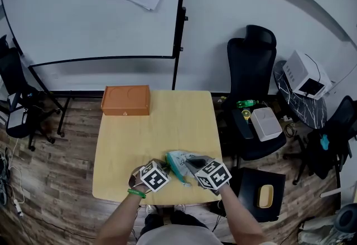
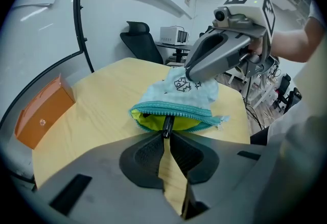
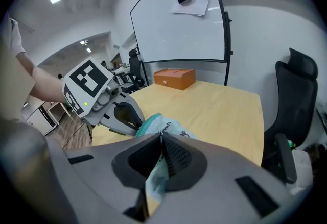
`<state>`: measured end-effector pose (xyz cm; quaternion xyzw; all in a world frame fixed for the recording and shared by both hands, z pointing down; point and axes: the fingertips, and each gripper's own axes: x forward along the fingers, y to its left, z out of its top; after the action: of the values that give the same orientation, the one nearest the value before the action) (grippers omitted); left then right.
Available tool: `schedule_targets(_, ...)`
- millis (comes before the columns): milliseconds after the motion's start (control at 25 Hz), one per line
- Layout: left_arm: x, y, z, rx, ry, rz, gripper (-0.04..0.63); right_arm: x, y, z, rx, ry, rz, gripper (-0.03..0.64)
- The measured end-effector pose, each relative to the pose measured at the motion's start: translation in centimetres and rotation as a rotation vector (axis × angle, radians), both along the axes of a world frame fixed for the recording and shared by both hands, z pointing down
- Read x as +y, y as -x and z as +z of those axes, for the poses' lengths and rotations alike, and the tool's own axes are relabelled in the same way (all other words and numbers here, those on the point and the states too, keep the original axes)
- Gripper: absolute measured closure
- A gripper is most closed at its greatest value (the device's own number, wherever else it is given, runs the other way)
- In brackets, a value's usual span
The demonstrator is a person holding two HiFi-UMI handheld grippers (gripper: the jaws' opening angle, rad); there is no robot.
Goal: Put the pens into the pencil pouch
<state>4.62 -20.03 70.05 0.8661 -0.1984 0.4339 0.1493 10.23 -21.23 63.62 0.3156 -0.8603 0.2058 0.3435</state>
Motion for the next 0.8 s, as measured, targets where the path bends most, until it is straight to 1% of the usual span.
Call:
schedule_targets(120, 0.1, 0.2, 0.2, 0.01, 0.009, -0.011, 0.551, -0.5, -0.5, 0.3, 0.002, -0.005, 0.038, 0.604)
schedule_targets(200, 0.1, 0.4, 0.3, 0.011, 0.011, -0.014, 0.551, -0.7, -0.6, 0.2, -0.006, -0.01, 0.055, 0.59)
schedule_targets(360, 0.4, 0.9, 0.4, 0.019, 0.014, -0.022, 0.551, -0.9, -0.7, -0.3, -0.027, -0.026, 0.072, 0.509)
schedule_targets(440, 0.6, 1.2, 0.4, 0.022, 0.019, -0.026, 0.551, -1.0, -0.8, -0.7, -0.034, -0.037, 0.082, 0.488)
schedule_targets(600, 0.7, 1.9, 0.4, 0.023, 0.02, -0.038, 0.551, -1.2, -1.1, -1.6, -0.046, -0.056, 0.099, 0.468)
schedule_targets(720, 0.5, 2.2, 0.4, 0.027, 0.02, -0.046, 0.551, -1.4, -1.4, -2.1, -0.052, -0.068, 0.115, 0.466)
schedule_targets(800, 0.4, 2.5, 0.7, 0.014, 0.023, -0.048, 0.551, -1.5, -1.6, -2.4, -0.057, -0.076, 0.126, 0.469)
